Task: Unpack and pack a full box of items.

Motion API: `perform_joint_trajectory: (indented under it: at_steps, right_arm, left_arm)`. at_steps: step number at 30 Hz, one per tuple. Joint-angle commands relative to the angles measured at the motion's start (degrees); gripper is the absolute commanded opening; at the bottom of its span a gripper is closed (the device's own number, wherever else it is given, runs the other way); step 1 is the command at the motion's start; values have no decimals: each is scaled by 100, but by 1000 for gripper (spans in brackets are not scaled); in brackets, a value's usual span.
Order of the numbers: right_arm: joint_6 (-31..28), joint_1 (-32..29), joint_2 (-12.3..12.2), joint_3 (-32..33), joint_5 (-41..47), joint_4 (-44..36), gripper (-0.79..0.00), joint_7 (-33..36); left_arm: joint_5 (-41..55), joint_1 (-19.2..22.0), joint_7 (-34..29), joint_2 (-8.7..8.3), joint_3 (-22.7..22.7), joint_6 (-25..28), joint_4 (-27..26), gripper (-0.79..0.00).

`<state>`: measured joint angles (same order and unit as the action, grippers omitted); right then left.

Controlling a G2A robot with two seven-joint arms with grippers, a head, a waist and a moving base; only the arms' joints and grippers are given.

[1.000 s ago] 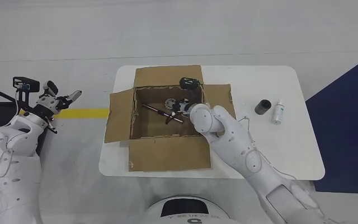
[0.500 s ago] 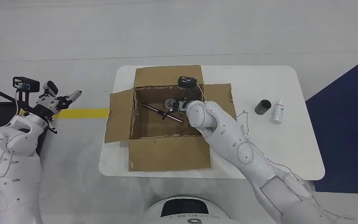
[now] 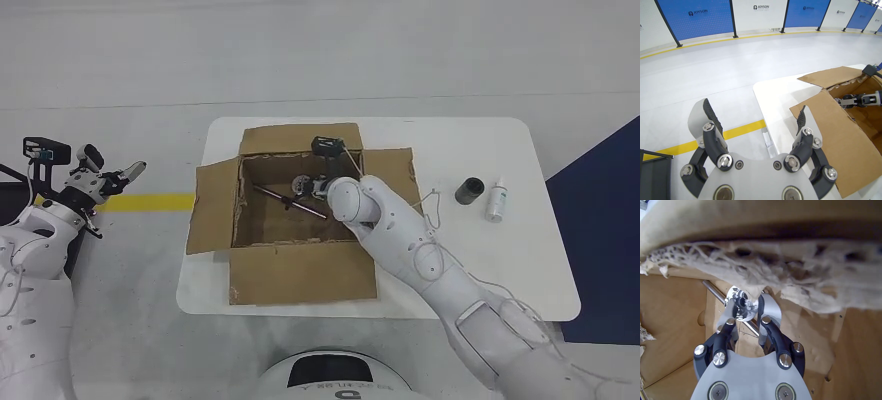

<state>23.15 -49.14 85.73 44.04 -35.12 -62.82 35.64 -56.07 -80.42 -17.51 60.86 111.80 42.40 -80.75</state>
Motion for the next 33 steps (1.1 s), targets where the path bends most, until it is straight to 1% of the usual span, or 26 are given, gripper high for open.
perform_joint_trajectory:
  at_steps: [1,6,9,14,17,19,22,24,27,31,33]
  right_arm:
    - [-97,20,11,30,89,36,-785,68]
    - [-457,-89,-31,189,125,-170,-785,49]
    - [-609,-298,-106,307,-43,-577,-785,-1]
    - [-846,-842,-288,642,-329,-1551,-785,62]
    - [-1116,-1206,-402,915,-342,-2150,-785,212]
    - [-1360,-1457,-480,1139,-312,-2573,-785,272]
    - [-1880,-1961,-609,1602,-176,-3321,-785,178]
    - [-2297,-2379,-699,1995,-50,-3853,-785,11]
    - [-2832,-3079,-817,2612,35,-4597,-785,-444]
    - [-3168,-3963,-921,3466,98,-5254,-785,-1225]
    - [-3241,-4361,-956,3875,216,-5479,-785,-1496]
  left_arm:
    - [0,0,0,0,0,0,0,0]
    - [0,0,0,0,0,0,0,0]
    - [0,0,0,0,0,0,0,0]
    - [0,0,0,0,0,0,0,0]
    - [0,0,0,0,0,0,0,0]
    - [0,0,0,0,0,0,0,0]
    - [0,0,0,0,0,0,0,0]
    - [0,0,0,0,0,0,0,0]
    - [0,0,0,0,0,0,0,0]
    - [0,0,0,0,0,0,0,0]
    - [0,0,0,0,0,0,0,0]
